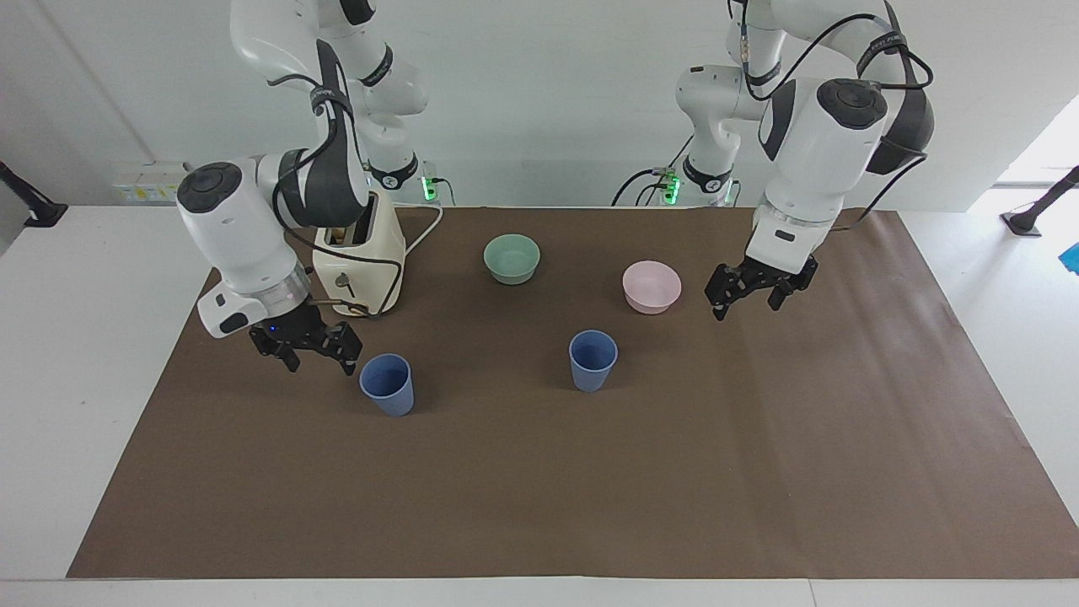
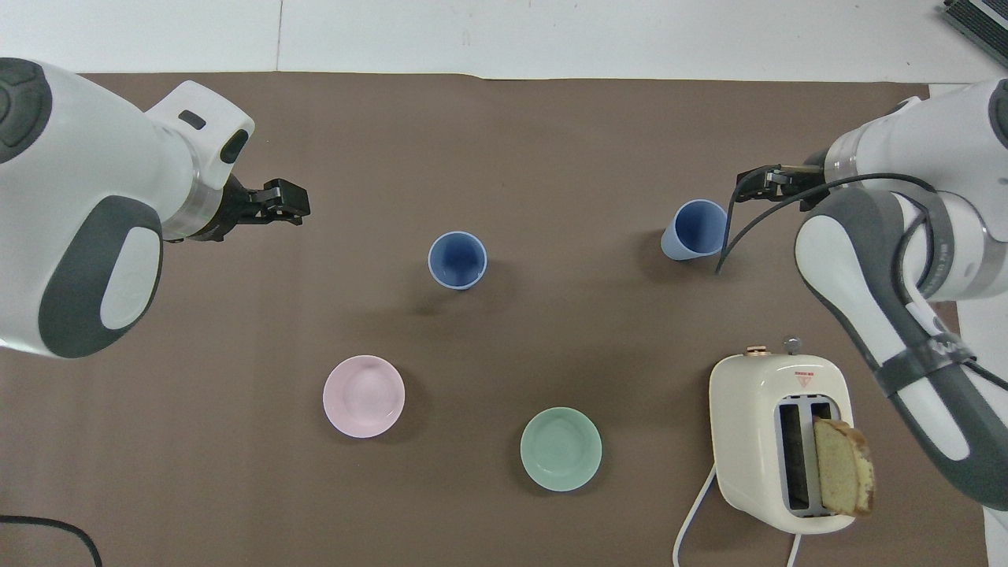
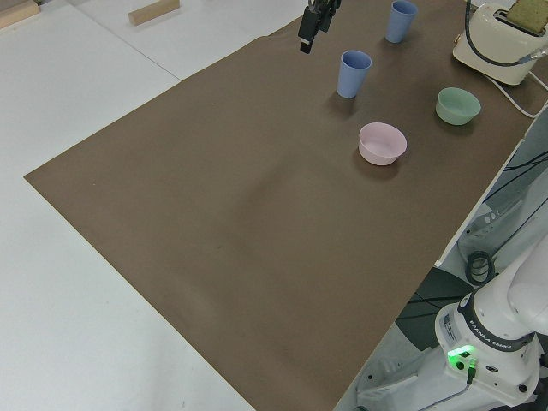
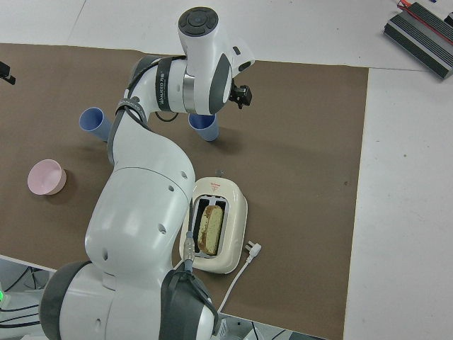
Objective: Stack blue cups with both arms
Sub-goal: 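Withdraw the left gripper while the right gripper reaches the other cup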
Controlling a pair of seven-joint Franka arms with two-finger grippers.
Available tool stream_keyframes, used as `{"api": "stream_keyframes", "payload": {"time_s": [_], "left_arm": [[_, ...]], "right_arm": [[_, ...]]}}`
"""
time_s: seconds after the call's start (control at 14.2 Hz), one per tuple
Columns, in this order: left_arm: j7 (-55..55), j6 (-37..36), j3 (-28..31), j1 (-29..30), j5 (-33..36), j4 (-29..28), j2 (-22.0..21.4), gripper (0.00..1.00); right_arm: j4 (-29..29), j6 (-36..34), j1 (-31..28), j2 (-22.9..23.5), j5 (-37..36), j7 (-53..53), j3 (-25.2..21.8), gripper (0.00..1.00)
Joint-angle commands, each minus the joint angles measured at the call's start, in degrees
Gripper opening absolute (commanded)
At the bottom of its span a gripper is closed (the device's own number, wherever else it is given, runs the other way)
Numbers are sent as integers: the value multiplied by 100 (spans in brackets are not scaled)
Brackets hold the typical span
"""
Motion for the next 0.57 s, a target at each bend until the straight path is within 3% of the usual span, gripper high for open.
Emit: {"api": "stream_keyframes", "payload": {"time_s": [0.0, 0.49], "left_arm": [[542, -347, -40, 323, 39, 30, -230, 100], [1965, -865, -32, 1000, -67, 30, -643, 100]], "right_arm": [[-46, 229, 82, 162, 106, -120, 34, 100], [-424, 300, 152, 215, 106, -533, 34, 100]]}}
